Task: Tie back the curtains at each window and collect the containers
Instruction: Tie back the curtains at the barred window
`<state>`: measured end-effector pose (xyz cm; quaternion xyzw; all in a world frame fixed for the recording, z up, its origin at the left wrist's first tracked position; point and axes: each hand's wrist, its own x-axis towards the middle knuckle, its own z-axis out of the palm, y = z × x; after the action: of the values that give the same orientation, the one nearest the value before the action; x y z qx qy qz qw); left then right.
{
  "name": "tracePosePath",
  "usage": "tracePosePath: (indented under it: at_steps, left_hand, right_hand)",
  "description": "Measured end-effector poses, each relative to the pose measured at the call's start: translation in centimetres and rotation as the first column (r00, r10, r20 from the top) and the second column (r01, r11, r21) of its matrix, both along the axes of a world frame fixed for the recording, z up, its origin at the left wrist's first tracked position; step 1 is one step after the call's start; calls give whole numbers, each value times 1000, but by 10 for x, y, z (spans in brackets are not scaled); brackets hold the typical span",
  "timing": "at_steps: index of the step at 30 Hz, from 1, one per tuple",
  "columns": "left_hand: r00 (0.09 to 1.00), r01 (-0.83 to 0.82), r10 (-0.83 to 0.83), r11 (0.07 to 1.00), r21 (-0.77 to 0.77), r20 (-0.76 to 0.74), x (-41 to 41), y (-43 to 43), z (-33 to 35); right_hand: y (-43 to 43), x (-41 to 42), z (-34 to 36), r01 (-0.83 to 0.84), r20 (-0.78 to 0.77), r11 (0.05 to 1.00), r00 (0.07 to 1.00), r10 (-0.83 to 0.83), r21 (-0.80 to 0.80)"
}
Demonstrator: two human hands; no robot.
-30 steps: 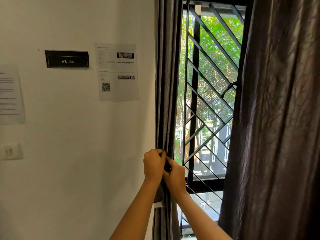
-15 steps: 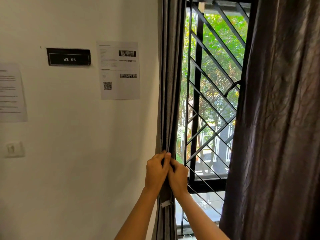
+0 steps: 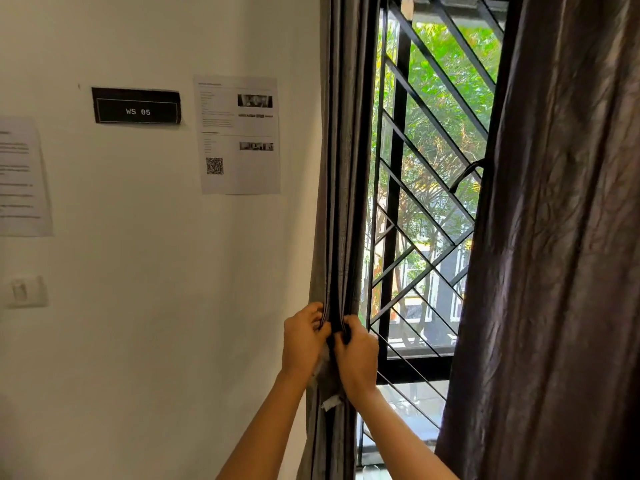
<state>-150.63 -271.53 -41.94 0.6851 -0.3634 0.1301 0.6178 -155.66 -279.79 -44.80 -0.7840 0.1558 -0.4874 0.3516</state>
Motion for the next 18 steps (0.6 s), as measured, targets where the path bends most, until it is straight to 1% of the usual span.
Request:
tracePosePath:
  at_steps: [2,4,7,9,11,14,16,18]
  left_hand:
    - [999,-35,31,996,80,42,5,3,3]
    - [993,-110,103,983,145,56,8,3,2]
    - [984,-177,171,969,173,47,5,-2,-6]
    - [981,-192,185,963,189,55,4,-6,-11]
    - [988,-151,142,969,195,60,4,-6,-14]
    - [993,-109,101,982,157,58,1,-4,-19]
    - [989,-146,140,981,130,57,-3,-4,-22]
    - [975,-218,212,970,112,60,-5,-4,-25]
  right_hand:
    - [-3,-1,-1,42,2,999,999,-42,5]
    - [-1,0,-5,59,1,997,998,-59,40]
    - [11,3,-19,-37,-4,992,999,38,117]
    - [15,4,-23,-58,18,990,998,56,130]
    - [14,4,-22,-67,31,990,998,63,125]
    - [11,2,-22,-87,15,990,996,86,112]
    - [10,4,-25,-74,19,991,997,72,109]
    - [7,8,-29,-57,27,992,998,55,114]
